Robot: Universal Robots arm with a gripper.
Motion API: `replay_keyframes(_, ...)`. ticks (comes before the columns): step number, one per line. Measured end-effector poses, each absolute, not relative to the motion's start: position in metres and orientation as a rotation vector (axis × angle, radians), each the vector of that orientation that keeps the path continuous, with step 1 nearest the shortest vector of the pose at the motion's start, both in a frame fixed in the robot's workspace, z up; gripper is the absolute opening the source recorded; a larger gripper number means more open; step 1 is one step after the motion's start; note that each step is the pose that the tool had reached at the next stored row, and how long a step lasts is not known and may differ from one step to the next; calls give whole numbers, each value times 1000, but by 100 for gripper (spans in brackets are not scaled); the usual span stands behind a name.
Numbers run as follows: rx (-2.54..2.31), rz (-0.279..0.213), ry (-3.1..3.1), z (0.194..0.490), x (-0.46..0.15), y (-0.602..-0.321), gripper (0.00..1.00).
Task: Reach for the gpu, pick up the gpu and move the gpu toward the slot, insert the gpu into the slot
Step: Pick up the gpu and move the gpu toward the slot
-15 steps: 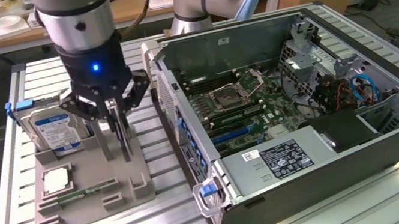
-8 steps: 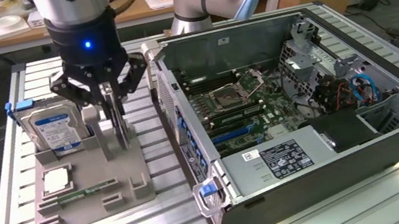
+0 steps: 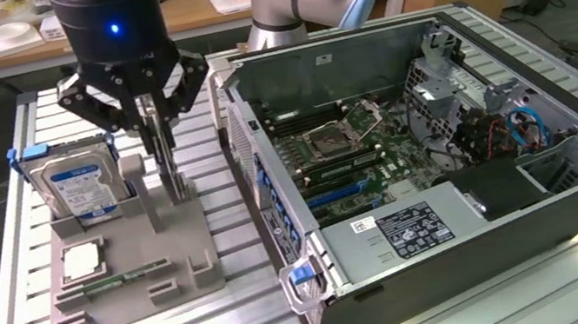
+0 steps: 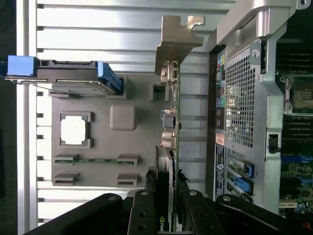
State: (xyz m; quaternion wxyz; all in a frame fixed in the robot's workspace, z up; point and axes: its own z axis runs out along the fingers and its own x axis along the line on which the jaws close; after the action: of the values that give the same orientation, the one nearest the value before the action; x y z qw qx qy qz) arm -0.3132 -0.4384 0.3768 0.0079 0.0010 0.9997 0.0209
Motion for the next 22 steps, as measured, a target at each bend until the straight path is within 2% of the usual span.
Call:
replay_keyframes(14,3,65,3125,438,-313,-438,26)
replay_keyframes(20,4,63,3123,439,-313,-437,26)
replay_keyframes(22,4,43,3124,439,-313,-437,26)
